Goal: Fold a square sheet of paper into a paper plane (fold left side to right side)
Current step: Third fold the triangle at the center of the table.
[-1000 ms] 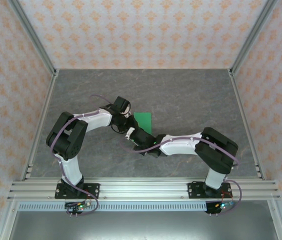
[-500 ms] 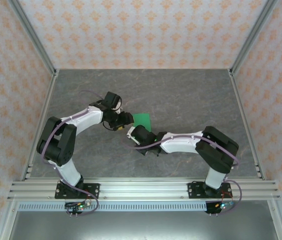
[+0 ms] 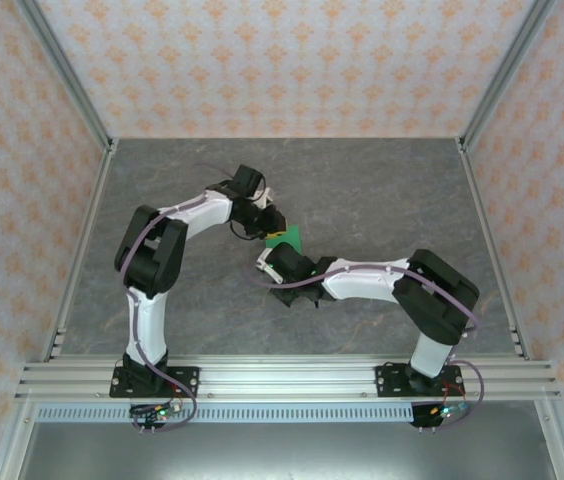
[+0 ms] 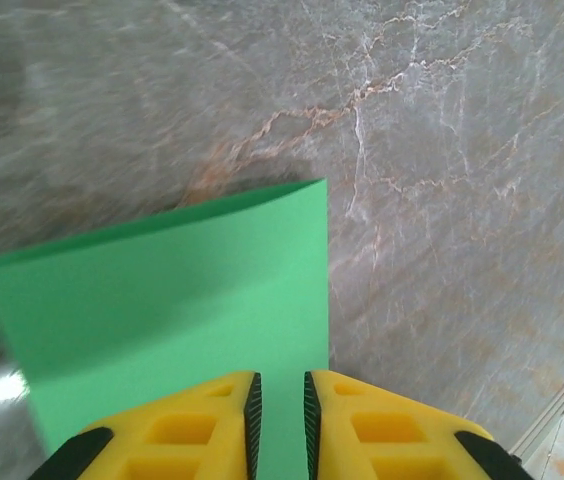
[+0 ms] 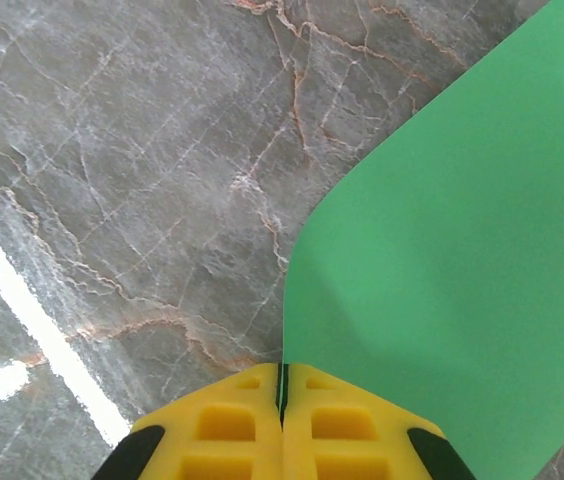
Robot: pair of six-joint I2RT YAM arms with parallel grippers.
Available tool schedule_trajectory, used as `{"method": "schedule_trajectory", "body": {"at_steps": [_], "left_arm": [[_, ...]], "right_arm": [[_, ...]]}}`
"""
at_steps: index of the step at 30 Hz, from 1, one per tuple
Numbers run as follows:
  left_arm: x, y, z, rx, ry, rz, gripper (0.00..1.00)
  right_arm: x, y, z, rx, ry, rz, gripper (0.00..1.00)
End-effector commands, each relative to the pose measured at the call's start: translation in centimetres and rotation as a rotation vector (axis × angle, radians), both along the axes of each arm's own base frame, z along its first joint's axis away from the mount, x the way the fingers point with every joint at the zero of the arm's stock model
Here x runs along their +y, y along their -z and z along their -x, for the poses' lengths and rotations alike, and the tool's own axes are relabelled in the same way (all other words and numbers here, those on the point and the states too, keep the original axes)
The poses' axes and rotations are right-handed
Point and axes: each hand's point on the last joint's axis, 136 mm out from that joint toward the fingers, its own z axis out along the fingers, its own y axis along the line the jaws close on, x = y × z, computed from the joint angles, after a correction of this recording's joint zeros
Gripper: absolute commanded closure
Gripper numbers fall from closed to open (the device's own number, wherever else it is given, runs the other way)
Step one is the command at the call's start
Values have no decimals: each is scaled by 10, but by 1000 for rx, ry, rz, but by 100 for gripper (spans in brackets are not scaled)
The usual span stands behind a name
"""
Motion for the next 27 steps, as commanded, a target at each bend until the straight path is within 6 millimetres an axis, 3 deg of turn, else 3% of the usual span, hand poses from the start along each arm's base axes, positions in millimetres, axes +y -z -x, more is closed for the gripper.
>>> {"method": "schedule_trajectory", "body": {"at_steps": [1,6,12,18,27], "left_arm": [[-16,7,3,14,83,4,79],[-17,36,4,60,94,-47,81],[-8,58,14,96,100,-99,83],[-3,70,21,116,102,-121,84],[-1,71,22,114,105,-131,85]], "right_arm": [[6,-12,-2,22,11,-40,100],[9,-13,-2,57,15,-59,100],[9,-19,-5,118,44,-112,100],[3,-21,-13,198,97,-169,100],[-16,-15,-34,268,217,-236,100]]}}
